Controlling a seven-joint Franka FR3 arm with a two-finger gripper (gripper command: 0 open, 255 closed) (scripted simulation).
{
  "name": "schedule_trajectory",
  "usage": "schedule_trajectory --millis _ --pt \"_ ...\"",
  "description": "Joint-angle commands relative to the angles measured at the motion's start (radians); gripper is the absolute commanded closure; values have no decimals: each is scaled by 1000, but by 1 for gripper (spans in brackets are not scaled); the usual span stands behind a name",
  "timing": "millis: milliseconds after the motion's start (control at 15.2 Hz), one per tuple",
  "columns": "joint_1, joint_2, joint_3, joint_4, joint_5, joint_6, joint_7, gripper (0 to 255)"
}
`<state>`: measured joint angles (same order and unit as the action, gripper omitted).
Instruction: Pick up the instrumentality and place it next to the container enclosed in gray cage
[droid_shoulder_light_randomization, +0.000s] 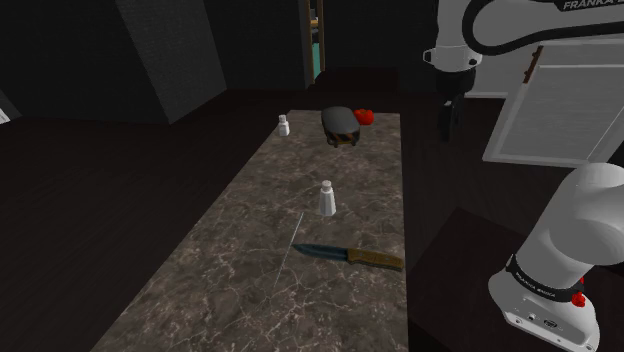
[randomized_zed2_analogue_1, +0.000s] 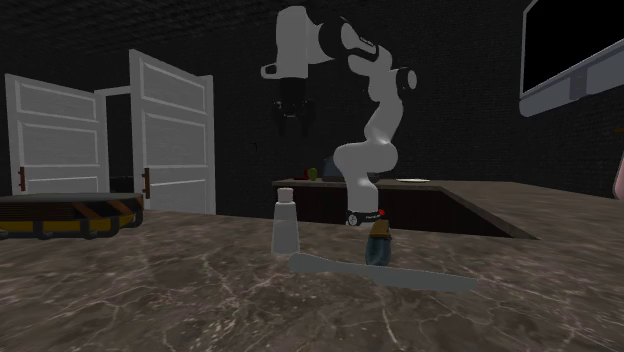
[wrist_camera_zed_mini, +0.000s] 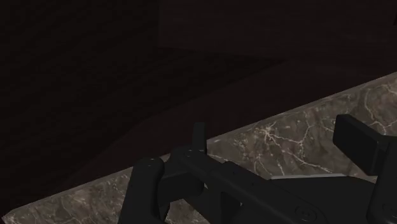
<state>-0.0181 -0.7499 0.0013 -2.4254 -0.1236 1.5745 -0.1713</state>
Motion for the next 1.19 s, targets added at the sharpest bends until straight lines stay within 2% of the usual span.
schedule_trajectory --millis 0,594,1122 --pt "0 0 0 0 0 0 0 0" --pt "96 54 138 -112 143 189 149 0" --pt "176 189 272 -136 249 384 275 0"
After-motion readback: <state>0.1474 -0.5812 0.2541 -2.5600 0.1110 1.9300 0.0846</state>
